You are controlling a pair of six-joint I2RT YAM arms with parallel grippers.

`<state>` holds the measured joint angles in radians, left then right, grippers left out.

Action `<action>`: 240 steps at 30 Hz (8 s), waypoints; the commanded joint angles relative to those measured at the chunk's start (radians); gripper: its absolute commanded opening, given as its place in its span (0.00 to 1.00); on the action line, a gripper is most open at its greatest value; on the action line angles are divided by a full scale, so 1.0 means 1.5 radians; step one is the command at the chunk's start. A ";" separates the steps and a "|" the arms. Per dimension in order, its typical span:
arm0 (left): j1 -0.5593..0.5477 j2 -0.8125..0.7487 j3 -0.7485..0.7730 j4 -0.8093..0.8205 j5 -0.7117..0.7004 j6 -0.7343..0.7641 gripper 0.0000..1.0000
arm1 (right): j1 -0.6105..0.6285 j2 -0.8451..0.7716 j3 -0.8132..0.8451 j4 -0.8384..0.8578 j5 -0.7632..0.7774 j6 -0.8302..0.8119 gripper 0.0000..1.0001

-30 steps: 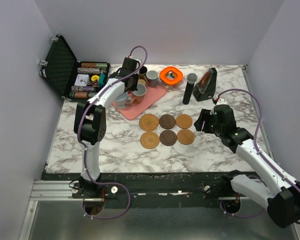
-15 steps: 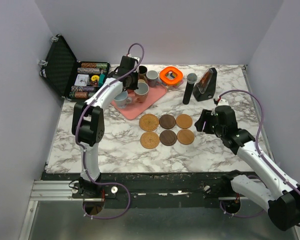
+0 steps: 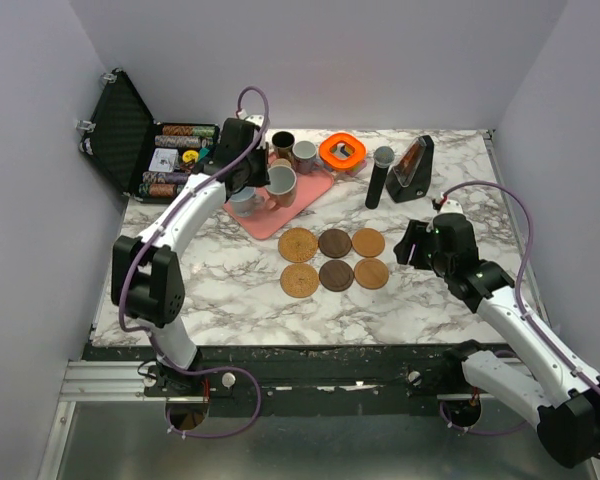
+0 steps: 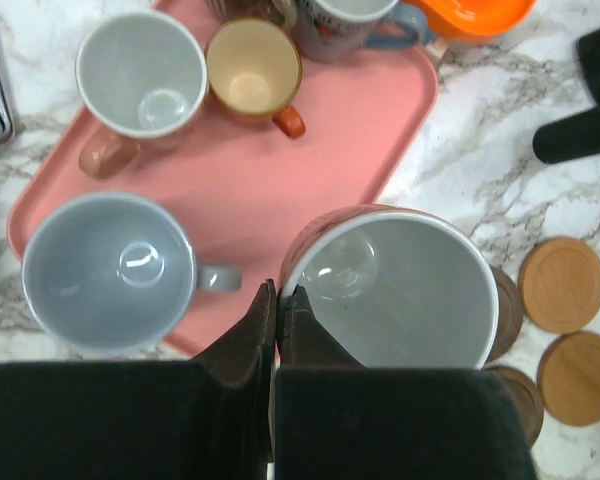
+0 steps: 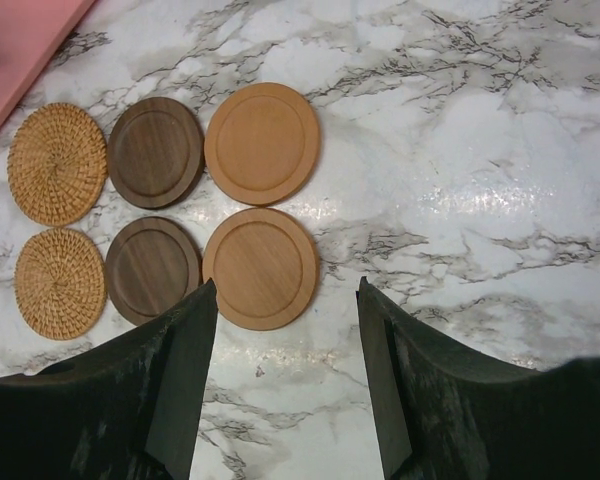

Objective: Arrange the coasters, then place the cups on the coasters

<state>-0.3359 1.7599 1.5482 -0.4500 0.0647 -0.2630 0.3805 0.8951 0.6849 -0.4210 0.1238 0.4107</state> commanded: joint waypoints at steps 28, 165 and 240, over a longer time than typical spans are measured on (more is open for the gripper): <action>-0.080 -0.089 -0.201 0.099 0.051 -0.033 0.00 | 0.003 0.039 0.045 -0.049 0.019 0.006 0.66; 0.150 0.020 -0.164 0.138 -0.026 -0.095 0.38 | 0.004 0.034 0.003 -0.009 0.002 0.003 0.67; -0.218 -0.196 -0.074 -0.110 0.265 0.170 0.00 | 0.242 0.253 0.339 -0.092 -0.062 0.041 0.57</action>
<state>-0.6476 1.4612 1.4002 -0.6487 0.4244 -0.0055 0.7250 1.2449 1.2179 -0.5850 -0.0189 0.4580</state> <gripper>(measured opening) 0.018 0.591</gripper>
